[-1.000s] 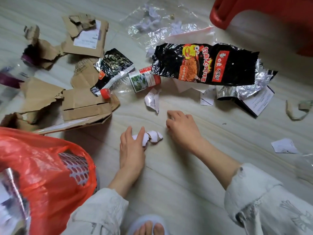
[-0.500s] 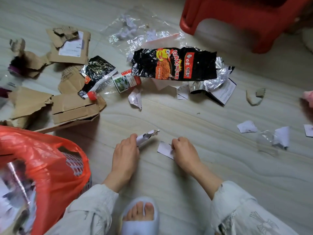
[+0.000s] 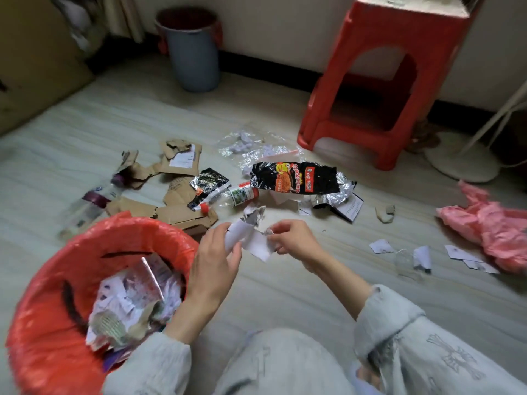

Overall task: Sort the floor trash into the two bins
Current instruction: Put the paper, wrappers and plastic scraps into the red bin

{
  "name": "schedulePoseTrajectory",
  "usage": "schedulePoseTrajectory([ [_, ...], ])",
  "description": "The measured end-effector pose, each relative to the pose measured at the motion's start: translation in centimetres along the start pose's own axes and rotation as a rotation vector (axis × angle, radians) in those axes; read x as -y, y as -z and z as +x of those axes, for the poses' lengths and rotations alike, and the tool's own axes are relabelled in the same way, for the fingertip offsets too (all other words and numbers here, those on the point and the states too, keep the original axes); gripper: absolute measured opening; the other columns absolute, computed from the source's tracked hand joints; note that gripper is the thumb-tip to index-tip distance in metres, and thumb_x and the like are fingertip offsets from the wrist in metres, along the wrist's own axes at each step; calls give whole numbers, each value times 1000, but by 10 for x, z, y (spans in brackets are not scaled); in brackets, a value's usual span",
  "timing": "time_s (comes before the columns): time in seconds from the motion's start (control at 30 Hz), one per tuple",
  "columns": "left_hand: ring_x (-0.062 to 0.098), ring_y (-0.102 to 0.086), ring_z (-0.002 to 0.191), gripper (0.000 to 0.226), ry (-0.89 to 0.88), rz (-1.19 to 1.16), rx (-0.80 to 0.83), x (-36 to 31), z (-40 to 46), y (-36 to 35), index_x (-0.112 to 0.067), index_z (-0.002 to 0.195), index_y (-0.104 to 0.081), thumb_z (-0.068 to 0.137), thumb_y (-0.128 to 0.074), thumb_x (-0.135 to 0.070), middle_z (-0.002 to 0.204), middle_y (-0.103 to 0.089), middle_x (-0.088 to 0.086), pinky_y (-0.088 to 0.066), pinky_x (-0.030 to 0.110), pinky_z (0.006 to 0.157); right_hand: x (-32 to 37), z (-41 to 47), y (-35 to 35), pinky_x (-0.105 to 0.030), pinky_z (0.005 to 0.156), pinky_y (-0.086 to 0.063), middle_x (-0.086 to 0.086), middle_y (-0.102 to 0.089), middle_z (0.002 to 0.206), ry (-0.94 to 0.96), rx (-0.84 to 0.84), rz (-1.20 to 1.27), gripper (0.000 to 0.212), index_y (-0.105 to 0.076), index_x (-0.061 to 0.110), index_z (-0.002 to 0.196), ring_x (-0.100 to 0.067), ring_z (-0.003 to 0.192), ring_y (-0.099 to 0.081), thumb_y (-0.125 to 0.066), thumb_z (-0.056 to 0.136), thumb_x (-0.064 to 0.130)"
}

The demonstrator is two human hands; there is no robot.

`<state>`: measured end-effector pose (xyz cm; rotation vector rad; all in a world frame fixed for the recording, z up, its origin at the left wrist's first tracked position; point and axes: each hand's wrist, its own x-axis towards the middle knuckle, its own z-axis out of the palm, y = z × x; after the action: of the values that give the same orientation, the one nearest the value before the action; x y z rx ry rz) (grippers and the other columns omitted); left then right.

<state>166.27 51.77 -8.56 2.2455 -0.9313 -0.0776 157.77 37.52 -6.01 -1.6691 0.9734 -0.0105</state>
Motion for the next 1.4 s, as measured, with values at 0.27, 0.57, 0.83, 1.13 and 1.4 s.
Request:
schedulePoseTrajectory([
  [0.27,35,-49,108,41,350,-12,-247,56,-48,119,-9,129,-51,88,-57,-8,113,-53,19,-34,32,90,80,-39,-78,-16,49,-43,-11,-62,70,234,188,-62,9,-71,2,88,-9,49,-52,-67,82,8],
  [0.57,27,-28,137,55,577,-47,-22,78,-64,144,-12,145,-26,94,-46,-16,147,-30,16,-22,35,111,85,-54,-108,-35,97,-49,-12,-56,131,69,613,-177,40,-48,2,133,-19,101,-60,-52,95,16],
  [0.83,27,-52,103,10,433,69,-31,61,-27,120,-10,94,-65,87,-59,-15,100,-56,10,-31,25,82,64,-30,-77,-28,78,-52,-11,-63,108,46,507,-204,32,-58,6,120,-19,88,-61,-48,96,25],
  [1.13,31,-56,101,17,96,199,234,31,66,5,-9,97,-64,88,-53,-17,102,-61,14,-43,40,88,-7,52,7,-30,86,-44,-14,-59,126,-9,234,-360,34,-57,7,123,-20,101,-57,-46,96,24],
  [1.4,31,-19,138,50,-34,546,684,63,134,-173,-19,140,-28,93,-43,-20,153,-14,12,-34,46,105,-132,143,62,-33,115,-20,-9,-22,154,-70,129,-726,64,-17,15,148,-26,142,-22,-47,95,35],
])
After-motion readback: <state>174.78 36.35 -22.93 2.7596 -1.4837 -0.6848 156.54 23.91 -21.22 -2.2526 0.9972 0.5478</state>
